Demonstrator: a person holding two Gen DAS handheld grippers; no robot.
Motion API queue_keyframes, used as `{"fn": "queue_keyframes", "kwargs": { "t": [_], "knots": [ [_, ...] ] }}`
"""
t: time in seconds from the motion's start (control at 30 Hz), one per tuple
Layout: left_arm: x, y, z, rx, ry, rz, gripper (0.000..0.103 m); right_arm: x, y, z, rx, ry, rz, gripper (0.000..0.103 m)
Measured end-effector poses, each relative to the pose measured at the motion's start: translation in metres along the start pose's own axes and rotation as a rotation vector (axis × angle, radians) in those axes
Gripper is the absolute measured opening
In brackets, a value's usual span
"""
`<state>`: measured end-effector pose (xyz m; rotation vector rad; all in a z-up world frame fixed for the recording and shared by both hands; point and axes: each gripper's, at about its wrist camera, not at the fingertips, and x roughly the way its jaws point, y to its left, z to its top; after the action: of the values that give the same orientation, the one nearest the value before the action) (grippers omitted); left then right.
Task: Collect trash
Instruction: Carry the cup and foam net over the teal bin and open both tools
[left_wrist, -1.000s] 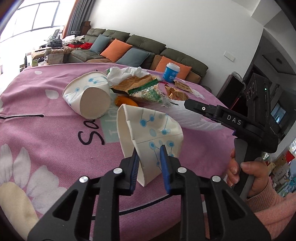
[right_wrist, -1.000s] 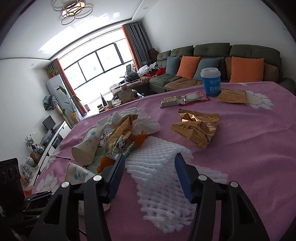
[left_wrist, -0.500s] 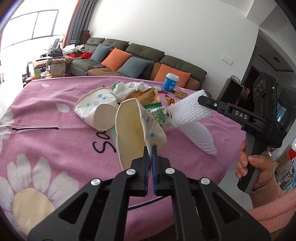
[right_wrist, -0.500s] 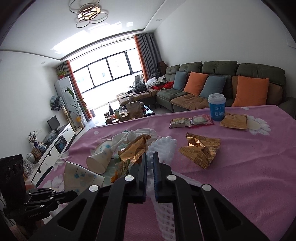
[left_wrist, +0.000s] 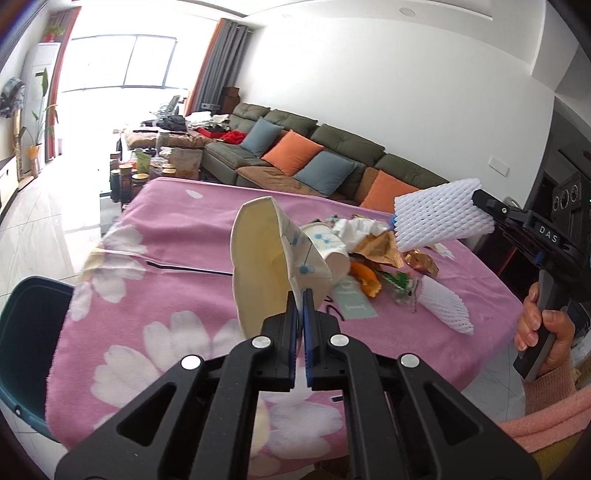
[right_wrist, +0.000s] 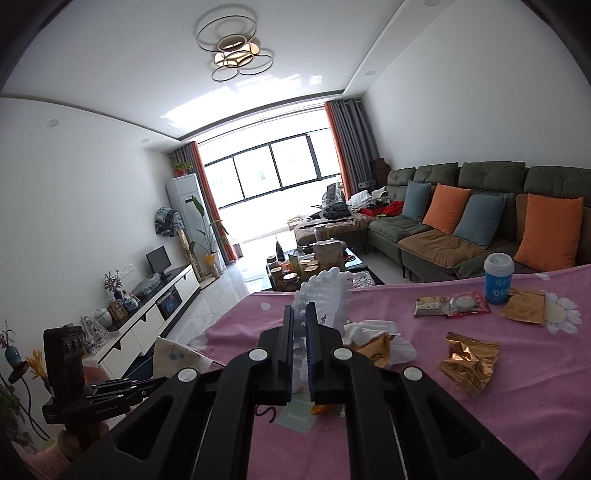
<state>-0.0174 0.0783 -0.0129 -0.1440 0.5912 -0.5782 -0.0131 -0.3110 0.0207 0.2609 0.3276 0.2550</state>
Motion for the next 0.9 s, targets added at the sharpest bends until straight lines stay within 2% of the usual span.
{"fn": "queue_keyframes", "kwargs": {
  "t": [0.27, 0.5, 0.73, 0.9],
  "knots": [
    [-0.053, 0.087, 0.008, -0.103, -0.066, 0.216, 0.004, 0.086, 0.078, 0.003, -0.040, 0.124, 0.312, 0.005],
    [-0.084, 0.167, 0.000, -0.209, -0.047, 0.376, 0.004, 0.162, 0.155, -0.011, -0.052, 0.278, 0.518, 0.005],
    [-0.091, 0.234, -0.022, -0.305, 0.018, 0.441, 0.004, 0.217, 0.213, -0.032, -0.077, 0.419, 0.597, 0.005],
    [-0.080, 0.257, -0.038, -0.348, 0.061, 0.455, 0.004, 0.247, 0.241, -0.055, -0.113, 0.510, 0.585, 0.006]
  ]
}}
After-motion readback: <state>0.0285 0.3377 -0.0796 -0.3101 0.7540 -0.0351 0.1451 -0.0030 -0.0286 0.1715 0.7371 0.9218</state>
